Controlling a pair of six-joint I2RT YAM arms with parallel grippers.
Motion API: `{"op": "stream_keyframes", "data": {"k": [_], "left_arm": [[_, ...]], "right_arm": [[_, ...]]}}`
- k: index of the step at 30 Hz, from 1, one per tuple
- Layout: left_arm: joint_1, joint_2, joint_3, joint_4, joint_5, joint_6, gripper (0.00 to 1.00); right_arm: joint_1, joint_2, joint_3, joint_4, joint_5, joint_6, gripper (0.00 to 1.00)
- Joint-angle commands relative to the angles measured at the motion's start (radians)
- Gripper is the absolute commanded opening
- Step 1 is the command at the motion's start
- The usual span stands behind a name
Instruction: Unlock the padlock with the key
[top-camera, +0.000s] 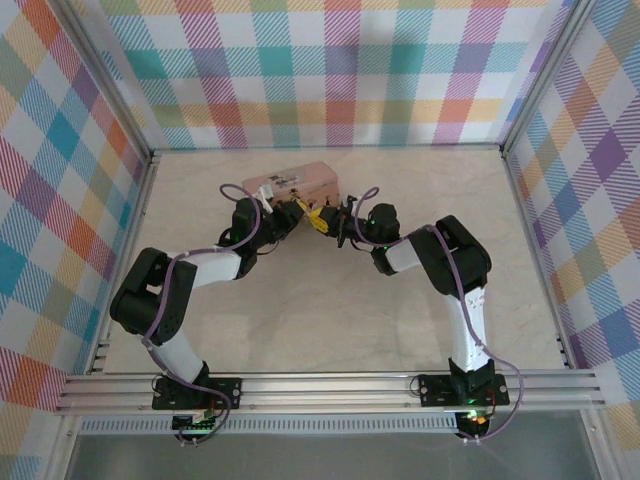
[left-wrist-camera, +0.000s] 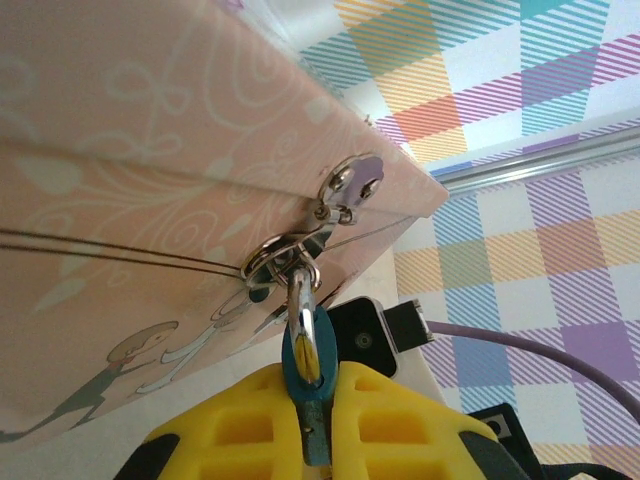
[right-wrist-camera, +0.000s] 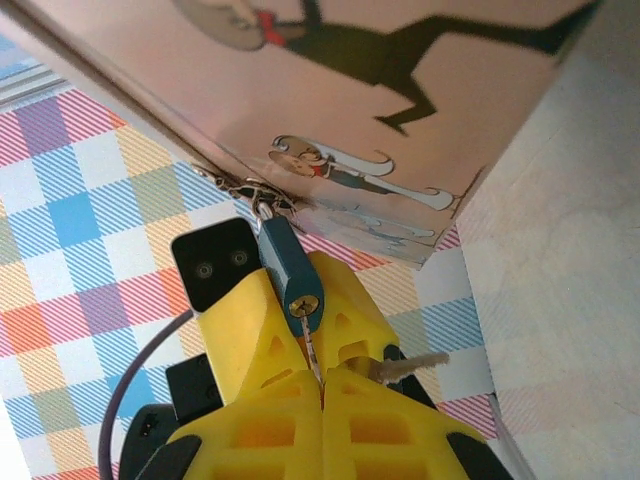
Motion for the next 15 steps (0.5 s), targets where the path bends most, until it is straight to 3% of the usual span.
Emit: {"op": "stream_keyframes", "data": {"k": [1, 8, 12, 15], "left_arm": [[-0.052, -0.047, -0.014, 0.063, 0.236, 0.013, 0.09], [-0.052, -0.05, -0.005, 0.074, 0.251, 0.01, 0.08], [-0.052, -0.053, -0.002, 0.072, 0.253, 0.012, 0.08], [-0.052, -0.053, -0.001, 0.068, 0.254, 0.013, 0.07]], "right_arm": [[-0.011, 0.031, 0.068, 0.083, 0.035, 0.104, 0.0], [-0.013, 0.012, 0.083, 0.011, 0.007, 0.001, 0.0], [-0.014, 0.09, 0.15, 0.082, -0.005, 0.115, 0.0], [-0.013, 0.06, 0.16, 0.033, -0.027, 0.026, 0.0]]}}
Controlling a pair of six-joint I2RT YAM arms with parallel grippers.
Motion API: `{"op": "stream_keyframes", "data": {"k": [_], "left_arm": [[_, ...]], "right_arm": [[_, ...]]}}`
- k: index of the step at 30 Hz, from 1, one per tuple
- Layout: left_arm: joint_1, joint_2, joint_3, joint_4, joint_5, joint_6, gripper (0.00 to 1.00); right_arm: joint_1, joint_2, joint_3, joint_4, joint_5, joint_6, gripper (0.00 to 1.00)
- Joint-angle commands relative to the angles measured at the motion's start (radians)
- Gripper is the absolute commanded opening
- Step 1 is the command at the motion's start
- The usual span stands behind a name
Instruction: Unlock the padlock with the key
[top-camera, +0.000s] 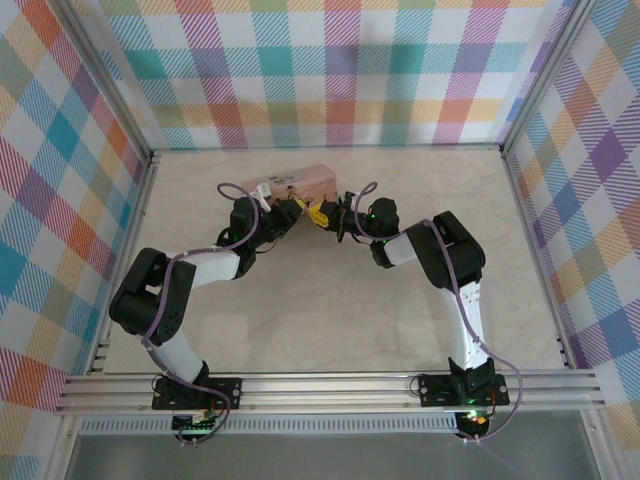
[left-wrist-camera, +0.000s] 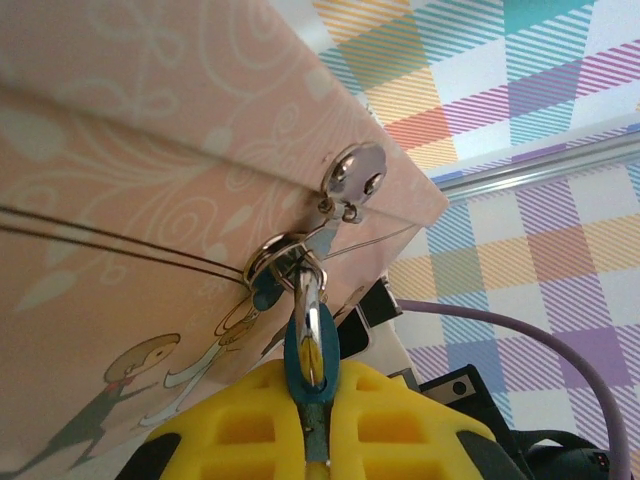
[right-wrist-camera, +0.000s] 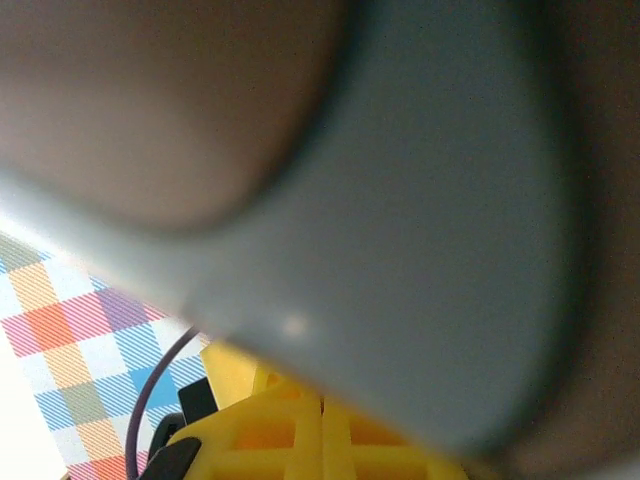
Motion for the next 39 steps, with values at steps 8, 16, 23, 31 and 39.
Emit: {"op": "stream_keyframes", "data": {"k": [8, 16, 23, 31, 39], "left_arm": [[-0.063, -0.056, 0.0, 0.042, 0.246, 0.011, 0.07], [-0.063, -0.052, 0.006, 0.037, 0.245, 0.011, 0.08], [-0.063, -0.051, 0.005, 0.04, 0.248, 0.009, 0.08], [-0.062, -0.058, 0.006, 0.037, 0.261, 0.008, 0.08], [-0.063, -0.053, 0.005, 0.047, 0.291, 0.011, 0.05]], "right_arm": [[0.016, -0.054, 0.032, -0.08, 0.044, -0.19, 0.0], [0.054, 0.022, 0.106, 0.065, 0.052, 0.026, 0.0], [0.077, -0.033, 0.124, -0.054, 0.019, -0.197, 0.0], [0.079, -0.22, 0.021, -0.427, 0.08, -0.77, 0.0], [0.076, -0.087, 0.13, -0.126, 0.004, -0.369, 0.0]]}}
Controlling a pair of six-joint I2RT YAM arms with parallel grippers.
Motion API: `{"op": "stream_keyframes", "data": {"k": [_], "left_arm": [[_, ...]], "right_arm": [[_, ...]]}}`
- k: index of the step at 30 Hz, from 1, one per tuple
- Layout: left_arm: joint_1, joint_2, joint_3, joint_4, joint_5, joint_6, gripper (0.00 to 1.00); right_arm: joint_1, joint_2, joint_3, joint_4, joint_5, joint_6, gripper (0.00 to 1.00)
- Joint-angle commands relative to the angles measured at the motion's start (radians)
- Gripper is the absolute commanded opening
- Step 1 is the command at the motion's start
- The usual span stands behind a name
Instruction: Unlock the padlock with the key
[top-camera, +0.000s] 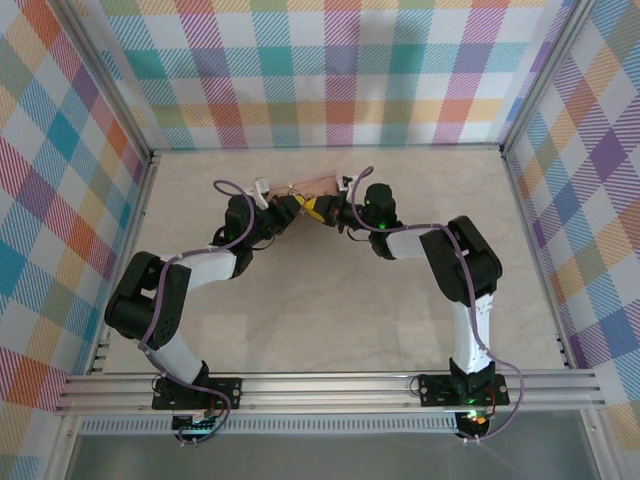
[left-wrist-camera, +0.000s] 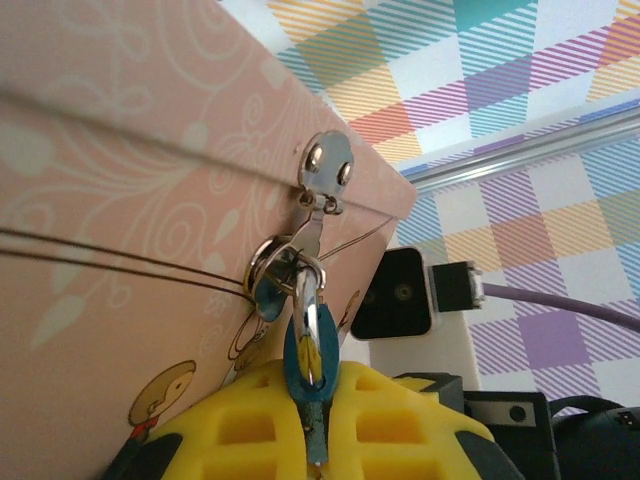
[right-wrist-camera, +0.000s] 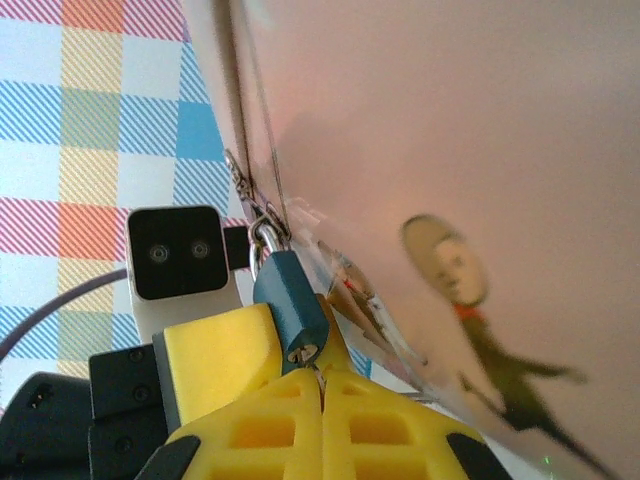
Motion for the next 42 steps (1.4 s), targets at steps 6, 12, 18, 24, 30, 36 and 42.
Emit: {"op": "stream_keyframes", "data": {"k": [6, 12, 18, 24, 30, 36, 42], "left_arm": [[-0.084, -0.011, 0.0, 0.033, 0.271, 0.019, 0.04], [-0.088, 0.0, 0.006, 0.047, 0.289, 0.015, 0.03], [-0.087, -0.003, -0.007, 0.004, 0.272, 0.032, 0.04], [-0.086, 0.024, -0.014, -0.051, 0.239, 0.068, 0.05], [-0.088, 0.058, -0.019, -0.022, 0.232, 0.047, 0.05], [-0.114, 0.07, -0.01, -0.051, 0.23, 0.04, 0.06], [-0.135, 0.073, 0.003, -0.081, 0.217, 0.028, 0.06]], "right_arm": [[0.054, -0.021, 0.098, -0.039, -0.061, 0.046, 0.0], [0.053, 0.006, 0.088, 0.044, -0.09, 0.12, 0.0], [0.042, -0.034, 0.001, -0.007, -0.118, 0.058, 0.06], [-0.01, -0.125, -0.173, -0.037, -0.125, -0.026, 0.19], [-0.046, -0.279, -0.307, -0.272, -0.148, -0.23, 0.3], [-0.041, -0.492, -0.288, -0.864, 0.0, -0.654, 0.31], [0.003, -0.59, -0.205, -1.194, 0.242, -0.938, 0.33]]}}
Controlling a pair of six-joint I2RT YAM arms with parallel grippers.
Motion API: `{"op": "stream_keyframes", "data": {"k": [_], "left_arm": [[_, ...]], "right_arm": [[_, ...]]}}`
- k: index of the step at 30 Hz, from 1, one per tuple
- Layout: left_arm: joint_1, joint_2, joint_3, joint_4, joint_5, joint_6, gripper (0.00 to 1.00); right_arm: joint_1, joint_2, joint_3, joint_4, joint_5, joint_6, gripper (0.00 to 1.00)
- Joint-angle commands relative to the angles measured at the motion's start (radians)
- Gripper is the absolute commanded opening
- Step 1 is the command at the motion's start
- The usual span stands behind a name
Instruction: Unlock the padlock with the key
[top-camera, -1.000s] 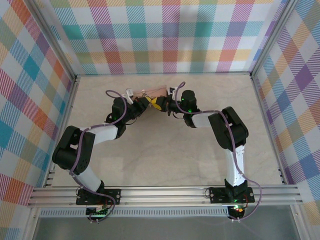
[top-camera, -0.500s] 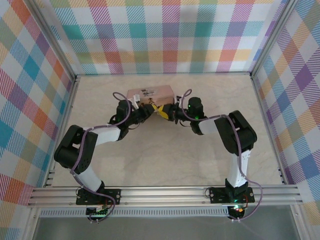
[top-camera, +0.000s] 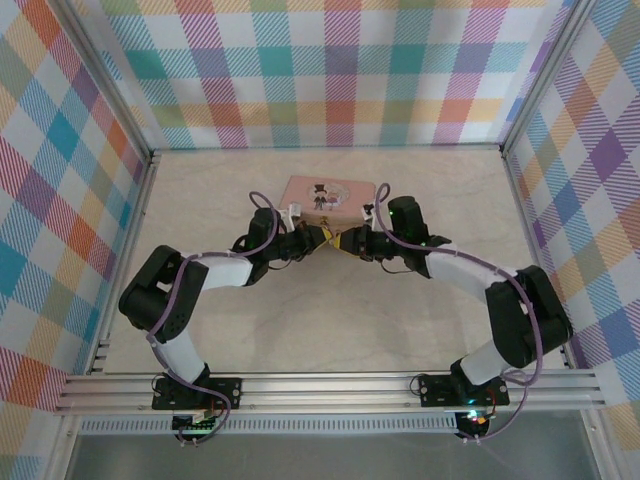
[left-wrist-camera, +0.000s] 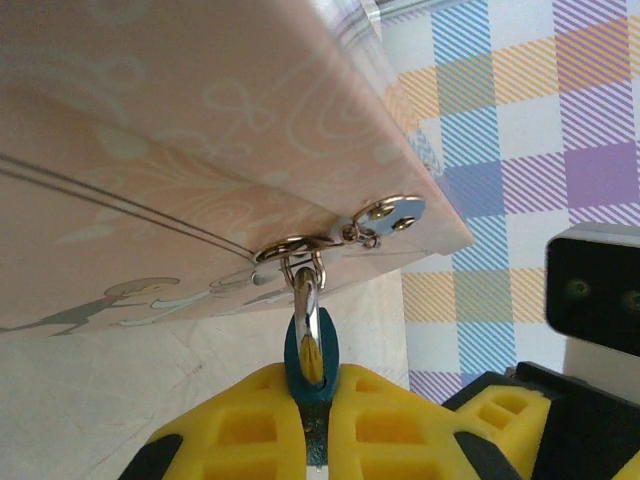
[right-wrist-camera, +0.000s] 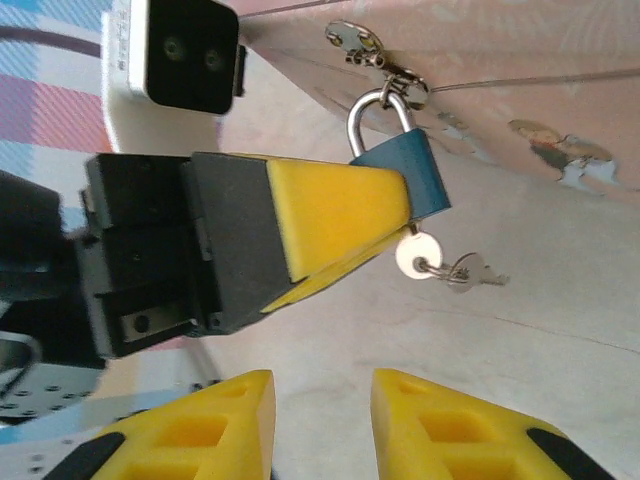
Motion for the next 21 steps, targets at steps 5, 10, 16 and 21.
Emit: {"op": "stream_keyframes", "data": {"k": [5, 10, 16, 21], "left_arm": [[-0.02, -0.009, 0.028, -0.006, 0.021, -0.004, 0.06], [-0.02, -0.012, 0.035, -0.025, 0.02, -0.004, 0.06], [-0.02, -0.015, 0.053, -0.047, 0.029, -0.003, 0.07], [-0.019, -0.018, 0.066, -0.06, 0.038, -0.001, 0.07]], "right_arm": [[0.085, -0.058, 0.098, -0.363, 0.351, -0.412, 0.38], [0.127, -0.015, 0.168, -0.392, 0.459, -0.506, 0.42], [0.163, 0.068, 0.249, -0.416, 0.513, -0.57, 0.44], [0.186, 0.125, 0.298, -0.429, 0.542, -0.601, 0.46]]}}
